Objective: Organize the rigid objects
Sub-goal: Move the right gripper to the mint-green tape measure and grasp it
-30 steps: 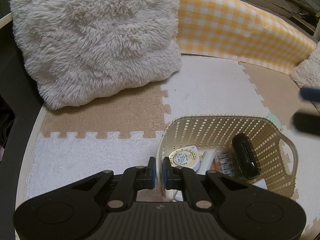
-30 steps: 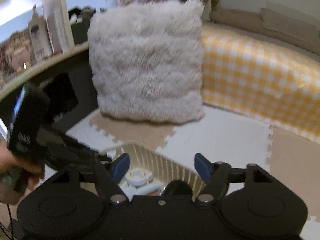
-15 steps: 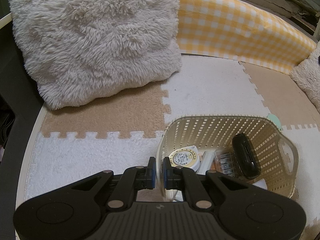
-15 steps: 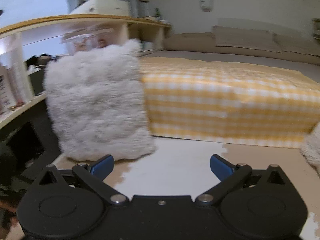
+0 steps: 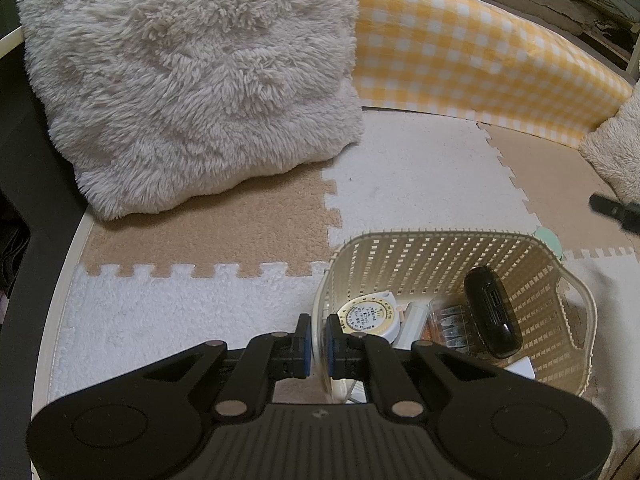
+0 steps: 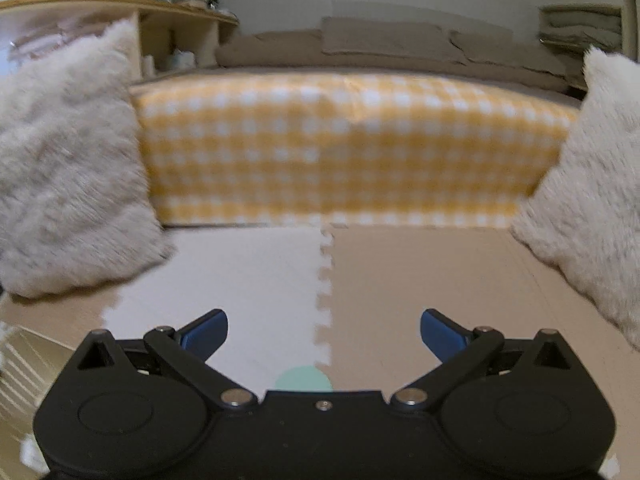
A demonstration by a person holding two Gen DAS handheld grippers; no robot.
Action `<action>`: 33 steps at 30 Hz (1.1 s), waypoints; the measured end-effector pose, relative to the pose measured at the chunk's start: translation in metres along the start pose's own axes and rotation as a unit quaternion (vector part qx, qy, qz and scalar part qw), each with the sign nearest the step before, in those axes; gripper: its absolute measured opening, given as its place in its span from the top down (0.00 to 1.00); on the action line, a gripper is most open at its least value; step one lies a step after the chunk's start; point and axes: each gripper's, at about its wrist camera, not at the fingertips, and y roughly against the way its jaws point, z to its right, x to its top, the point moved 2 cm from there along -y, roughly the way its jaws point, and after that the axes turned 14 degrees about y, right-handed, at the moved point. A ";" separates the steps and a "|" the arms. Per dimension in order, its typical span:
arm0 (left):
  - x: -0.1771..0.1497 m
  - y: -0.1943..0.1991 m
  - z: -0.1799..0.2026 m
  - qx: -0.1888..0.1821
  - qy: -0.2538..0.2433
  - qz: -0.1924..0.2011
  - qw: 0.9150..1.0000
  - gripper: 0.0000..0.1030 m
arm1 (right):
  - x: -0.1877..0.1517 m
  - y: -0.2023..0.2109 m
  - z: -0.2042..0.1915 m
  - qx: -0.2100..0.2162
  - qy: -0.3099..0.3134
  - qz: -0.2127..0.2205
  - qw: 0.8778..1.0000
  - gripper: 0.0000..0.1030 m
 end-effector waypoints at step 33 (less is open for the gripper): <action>0.000 -0.001 0.001 0.001 -0.011 0.001 1.000 0.92 | -0.053 -0.069 -0.029 0.039 0.037 -0.036 0.998 0.44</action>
